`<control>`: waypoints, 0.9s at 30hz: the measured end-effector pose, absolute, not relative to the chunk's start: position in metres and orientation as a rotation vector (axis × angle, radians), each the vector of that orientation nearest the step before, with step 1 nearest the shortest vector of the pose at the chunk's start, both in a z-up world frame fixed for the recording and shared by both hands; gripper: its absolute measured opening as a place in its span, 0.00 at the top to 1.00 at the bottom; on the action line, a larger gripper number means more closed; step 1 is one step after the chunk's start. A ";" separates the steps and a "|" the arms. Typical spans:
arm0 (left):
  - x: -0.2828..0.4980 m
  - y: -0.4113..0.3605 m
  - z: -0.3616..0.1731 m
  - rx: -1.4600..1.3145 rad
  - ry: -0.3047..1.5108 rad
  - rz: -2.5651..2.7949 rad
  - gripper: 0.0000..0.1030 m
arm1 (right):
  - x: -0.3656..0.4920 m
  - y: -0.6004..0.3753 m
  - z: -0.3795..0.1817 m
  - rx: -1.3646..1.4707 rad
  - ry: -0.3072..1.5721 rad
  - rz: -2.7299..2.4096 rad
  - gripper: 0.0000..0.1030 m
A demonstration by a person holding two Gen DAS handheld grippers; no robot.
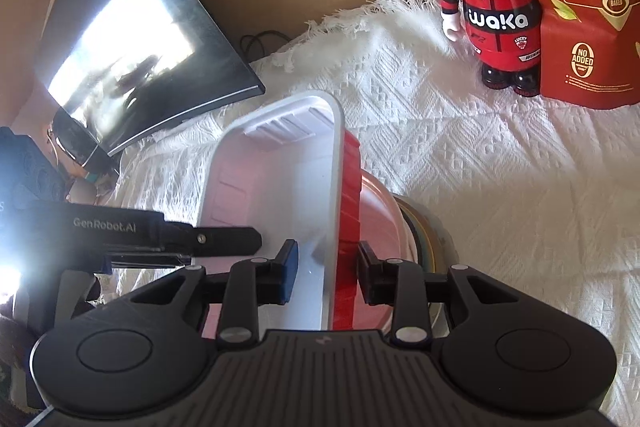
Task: Organize plates and bowls
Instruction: 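Carry the white tray onto the top of the bowl stack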
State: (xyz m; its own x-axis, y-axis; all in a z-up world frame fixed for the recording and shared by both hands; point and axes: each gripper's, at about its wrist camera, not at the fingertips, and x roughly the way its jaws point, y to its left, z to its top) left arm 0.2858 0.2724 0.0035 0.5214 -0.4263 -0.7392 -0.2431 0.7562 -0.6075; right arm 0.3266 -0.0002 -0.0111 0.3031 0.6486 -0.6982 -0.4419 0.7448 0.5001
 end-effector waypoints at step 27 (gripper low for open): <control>0.268 0.275 0.001 -0.767 1.062 -0.119 0.74 | 0.313 -0.009 -0.006 0.195 1.006 0.704 0.68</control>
State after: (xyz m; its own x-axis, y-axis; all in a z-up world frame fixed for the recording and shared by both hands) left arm 0.2685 0.2747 0.0013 0.5064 -0.4397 -0.7418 -0.2640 0.7399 -0.6188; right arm 0.3132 -0.0087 -0.0062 0.3385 0.6222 -0.7059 -0.4496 0.7660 0.4595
